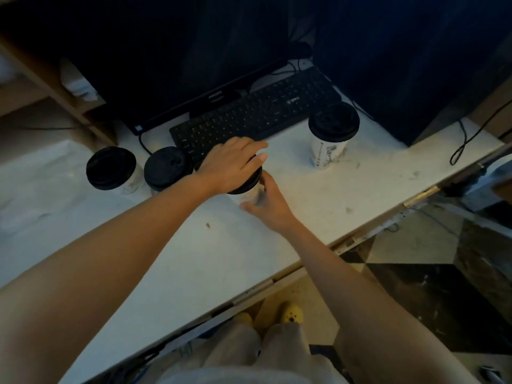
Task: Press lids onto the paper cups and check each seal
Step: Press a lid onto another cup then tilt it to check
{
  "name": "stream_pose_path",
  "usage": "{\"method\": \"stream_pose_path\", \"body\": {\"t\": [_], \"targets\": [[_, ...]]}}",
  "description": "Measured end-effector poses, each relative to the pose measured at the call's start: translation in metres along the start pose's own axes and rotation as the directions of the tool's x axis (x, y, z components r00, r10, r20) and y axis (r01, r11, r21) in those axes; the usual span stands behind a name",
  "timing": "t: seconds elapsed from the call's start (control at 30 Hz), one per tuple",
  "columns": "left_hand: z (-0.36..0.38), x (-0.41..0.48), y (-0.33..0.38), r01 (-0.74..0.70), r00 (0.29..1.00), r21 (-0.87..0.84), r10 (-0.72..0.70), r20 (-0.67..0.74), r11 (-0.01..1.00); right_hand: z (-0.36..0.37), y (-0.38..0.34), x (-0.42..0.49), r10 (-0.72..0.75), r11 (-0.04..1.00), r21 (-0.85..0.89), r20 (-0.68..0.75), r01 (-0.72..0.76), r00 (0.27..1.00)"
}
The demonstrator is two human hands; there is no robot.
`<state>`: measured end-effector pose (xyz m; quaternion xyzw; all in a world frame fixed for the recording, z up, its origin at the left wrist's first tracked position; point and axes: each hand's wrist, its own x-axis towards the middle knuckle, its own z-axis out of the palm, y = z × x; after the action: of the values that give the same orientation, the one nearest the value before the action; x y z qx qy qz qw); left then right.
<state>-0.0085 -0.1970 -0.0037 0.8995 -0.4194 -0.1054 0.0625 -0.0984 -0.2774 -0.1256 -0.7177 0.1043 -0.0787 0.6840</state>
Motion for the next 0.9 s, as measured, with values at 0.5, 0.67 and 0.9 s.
{"method": "stream_pose_path", "body": {"t": [0.5, 0.67, 0.9], "targets": [[0.005, 0.019, 0.011, 0.124, 0.992, 0.088, -0.12, -0.049, 0.988, 0.001, -0.001, 0.011, -0.017, 0.998, -0.064, 0.028, 0.019, 0.999], [0.006, 0.021, 0.013, 0.123, 0.991, 0.118, -0.115, -0.071, 0.985, -0.002, 0.001, 0.016, 0.031, 0.996, -0.09, 0.079, -0.024, 0.996], [-0.003, 0.023, 0.01, 0.037, 0.998, 0.105, -0.042, 0.042, 0.994, 0.003, -0.015, 0.009, 0.039, 0.984, -0.174, -0.03, -0.044, 0.999]]}}
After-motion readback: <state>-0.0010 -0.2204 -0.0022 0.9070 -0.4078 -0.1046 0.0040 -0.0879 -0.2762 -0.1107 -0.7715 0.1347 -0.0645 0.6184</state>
